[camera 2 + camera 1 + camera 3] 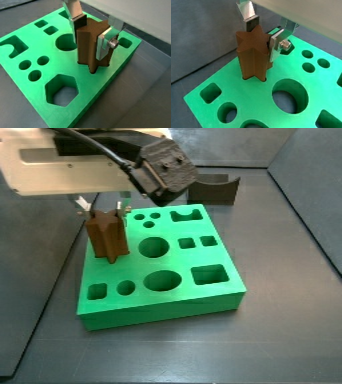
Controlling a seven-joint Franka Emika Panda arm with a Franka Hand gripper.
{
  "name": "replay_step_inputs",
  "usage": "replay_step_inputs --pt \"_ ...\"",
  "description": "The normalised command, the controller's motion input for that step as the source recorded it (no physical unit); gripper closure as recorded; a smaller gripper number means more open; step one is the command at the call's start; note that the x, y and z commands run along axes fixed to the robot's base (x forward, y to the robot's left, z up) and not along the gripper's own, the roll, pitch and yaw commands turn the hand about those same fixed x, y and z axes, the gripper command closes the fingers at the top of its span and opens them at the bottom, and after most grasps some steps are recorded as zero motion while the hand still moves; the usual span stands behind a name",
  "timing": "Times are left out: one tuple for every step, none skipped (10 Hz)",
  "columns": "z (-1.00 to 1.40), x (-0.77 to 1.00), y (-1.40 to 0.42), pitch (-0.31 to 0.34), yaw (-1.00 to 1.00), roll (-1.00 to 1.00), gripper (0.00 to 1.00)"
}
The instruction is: Insert the star object.
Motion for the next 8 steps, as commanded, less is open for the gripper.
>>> replay_step_inputs --pt "-1.00 0.48 0.08 -0.030 0.00 0.00 1.00" --pt "-1.00 0.47 0.04 -0.016 0.00 0.01 1.00" --pt "-1.00 0.27 0.00 -0.040 0.01 0.02 1.00" --pt "-1.00 0.14 0.00 -0.027 0.04 0.05 1.00" --pt "-1.00 0.10 0.00 -0.074 0.01 0.03 1.00" --pt "-0.73 0.07 -0.05 -0.270 0.00 -0.05 1.00" --pt "-0.70 0.10 -0.02 -0.277 0.00 -0.05 1.00" --pt "-0.45 -0.04 -0.32 -0.389 0.19 0.09 1.00"
